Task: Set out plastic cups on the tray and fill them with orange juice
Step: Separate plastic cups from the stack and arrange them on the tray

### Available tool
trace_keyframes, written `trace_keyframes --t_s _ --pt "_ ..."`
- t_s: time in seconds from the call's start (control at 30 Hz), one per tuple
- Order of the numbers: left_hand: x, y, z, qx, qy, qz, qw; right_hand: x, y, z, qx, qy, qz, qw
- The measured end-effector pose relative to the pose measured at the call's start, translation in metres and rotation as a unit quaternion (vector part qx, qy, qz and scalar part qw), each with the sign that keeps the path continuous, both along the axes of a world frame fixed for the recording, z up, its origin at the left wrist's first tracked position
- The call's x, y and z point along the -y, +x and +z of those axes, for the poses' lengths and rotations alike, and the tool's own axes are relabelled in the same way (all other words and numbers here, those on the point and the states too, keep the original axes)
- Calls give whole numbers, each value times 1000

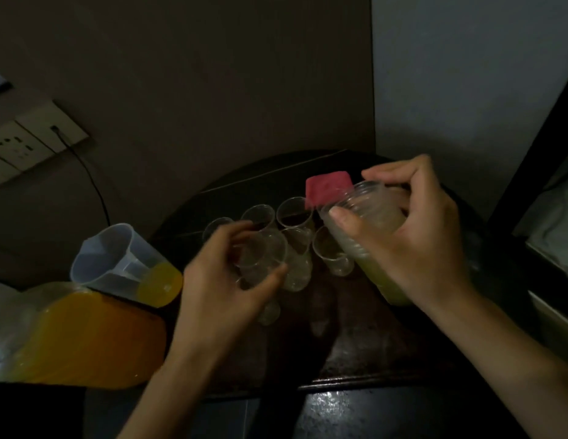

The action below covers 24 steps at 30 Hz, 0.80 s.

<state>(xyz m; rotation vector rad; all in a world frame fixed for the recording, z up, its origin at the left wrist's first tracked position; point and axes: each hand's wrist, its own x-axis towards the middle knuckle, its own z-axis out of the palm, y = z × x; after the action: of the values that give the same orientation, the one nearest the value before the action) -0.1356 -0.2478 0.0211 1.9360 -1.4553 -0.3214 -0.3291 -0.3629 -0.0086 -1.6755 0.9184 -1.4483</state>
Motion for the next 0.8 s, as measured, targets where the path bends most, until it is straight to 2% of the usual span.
trace_keyframes --t_s 0.1,0.53,0.8 --pt "-2 -3 -23 75 10 -24 997 -1 1 0 6 -1 9 1000" --pt "-3 -7 -60 158 54 -55 984 1 0 -1 26 29 0 999" --pt "-1 -4 -65 151 60 -47 986 -1 3 1 37 23 11 999"
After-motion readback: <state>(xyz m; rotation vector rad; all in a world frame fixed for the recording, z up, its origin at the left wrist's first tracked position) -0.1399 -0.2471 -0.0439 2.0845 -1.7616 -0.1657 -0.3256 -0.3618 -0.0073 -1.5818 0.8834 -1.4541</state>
